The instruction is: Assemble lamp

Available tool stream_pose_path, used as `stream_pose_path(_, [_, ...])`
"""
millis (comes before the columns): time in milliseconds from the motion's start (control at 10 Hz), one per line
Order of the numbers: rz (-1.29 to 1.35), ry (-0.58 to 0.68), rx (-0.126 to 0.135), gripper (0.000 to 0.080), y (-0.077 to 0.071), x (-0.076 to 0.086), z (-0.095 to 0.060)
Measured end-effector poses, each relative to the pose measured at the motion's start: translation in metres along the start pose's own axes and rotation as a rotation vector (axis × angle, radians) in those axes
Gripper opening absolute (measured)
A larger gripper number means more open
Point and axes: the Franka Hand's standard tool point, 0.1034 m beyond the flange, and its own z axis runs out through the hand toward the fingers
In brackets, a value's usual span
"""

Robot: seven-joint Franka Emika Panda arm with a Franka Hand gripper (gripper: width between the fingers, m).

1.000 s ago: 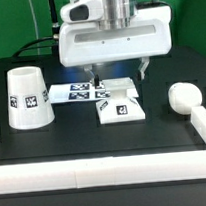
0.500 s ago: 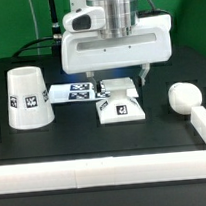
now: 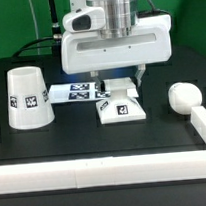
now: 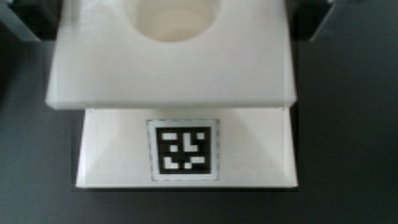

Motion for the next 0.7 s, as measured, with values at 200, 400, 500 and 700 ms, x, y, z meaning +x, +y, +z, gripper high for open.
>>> stream_pose_path(200, [0.000, 0.000, 0.000, 0.0531, 0.000, 0.000, 0.000])
stream_pose_path(400, [0.002, -0.002, 0.002, 0.0534, 0.000, 0.013, -0.005])
stream_pose_path(500, [-0.001, 0.009, 0.003, 0.0534, -0.002, 0.025, -0.006])
stream_pose_path(700, [-0.001, 0.031, 0.008, 0.0534, -0.004, 0.052, -0.005])
